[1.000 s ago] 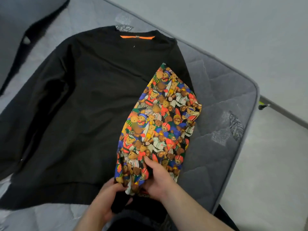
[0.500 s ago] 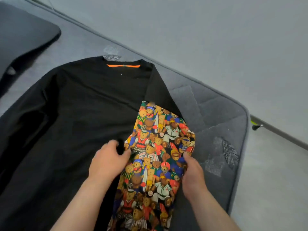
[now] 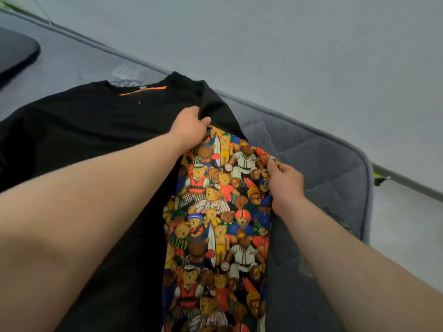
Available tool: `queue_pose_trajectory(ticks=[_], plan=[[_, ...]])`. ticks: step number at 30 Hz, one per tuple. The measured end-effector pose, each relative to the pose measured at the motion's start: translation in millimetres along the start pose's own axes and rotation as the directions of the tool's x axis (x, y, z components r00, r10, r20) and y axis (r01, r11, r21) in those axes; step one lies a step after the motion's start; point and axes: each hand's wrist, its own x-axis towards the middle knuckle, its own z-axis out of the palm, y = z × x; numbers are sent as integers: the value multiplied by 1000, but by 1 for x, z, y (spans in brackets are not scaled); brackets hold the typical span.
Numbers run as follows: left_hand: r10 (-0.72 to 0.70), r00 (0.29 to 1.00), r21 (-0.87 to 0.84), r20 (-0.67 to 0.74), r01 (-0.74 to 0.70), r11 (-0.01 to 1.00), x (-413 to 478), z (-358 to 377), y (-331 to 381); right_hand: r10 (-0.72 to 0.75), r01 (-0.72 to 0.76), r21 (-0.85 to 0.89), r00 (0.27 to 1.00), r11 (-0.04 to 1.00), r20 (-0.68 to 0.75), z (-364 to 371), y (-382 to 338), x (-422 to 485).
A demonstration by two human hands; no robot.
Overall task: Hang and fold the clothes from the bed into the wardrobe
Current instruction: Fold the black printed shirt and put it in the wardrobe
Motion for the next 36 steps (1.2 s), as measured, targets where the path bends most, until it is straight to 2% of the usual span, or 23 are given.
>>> queue_pose_trajectory(ticks=[2, 6, 10, 11, 13, 15, 16, 17, 20, 21, 23, 25, 28, 32, 36], plan=[[26, 999, 21, -45, -25, 999, 13, 8, -4, -90, 84, -116, 995, 990, -52, 11, -5, 17], [53, 989, 94, -137, -41, 995, 28, 25, -17, -187, 165, -183, 976, 969, -109, 23, 4, 41], [38, 985, 124, -171, -17, 992, 32, 24, -12, -244, 228, -194, 967, 954, -66, 28, -11, 58], [34, 986, 121, -161, -14, 993, 30, 22, -8, -232, 222, -166, 971, 961, -47, 29, -18, 59], [-4, 992, 23, -129, 7, 1000, 18, 14, -6, -117, 119, -50, 992, 992, 50, 22, -25, 52], [-67, 990, -216, -120, 40, 976, -11, 4, -10, 7, -36, 135, 979, 990, 204, 2, -23, 26], [-98, 984, -308, -150, 47, 950, -35, -1, -15, 20, -64, 172, 969, 983, 245, -10, -16, 5], [-115, 973, -329, -202, 43, 943, -66, -6, -23, 10, -48, 145, 967, 988, 253, -23, -4, -17], [-96, 941, -231, -324, 20, 973, -181, -3, -53, 68, -37, -148, 975, 988, 213, -66, 56, -96], [-146, 946, -257, -289, 70, 964, -225, 1, -60, 125, -74, -216, 965, 974, 233, -78, 75, -121], [-321, 939, -331, -123, 266, 905, -302, 15, -75, 284, -215, -256, 919, 942, 274, -94, 105, -162], [-416, 908, -284, 47, 412, 866, -354, 29, -91, 376, -277, -326, 879, 904, 295, -104, 128, -192], [-398, 902, -188, 168, 425, 885, -385, 36, -103, 371, -199, -482, 881, 853, 293, -113, 154, -217], [-347, 883, -163, 315, 410, 897, -377, 30, -106, 326, -164, -486, 906, 858, 271, -117, 162, -218], [-356, 882, -22, 309, 381, 924, -378, 34, -96, 356, -196, -479, 895, 855, 269, -130, 158, -215]])
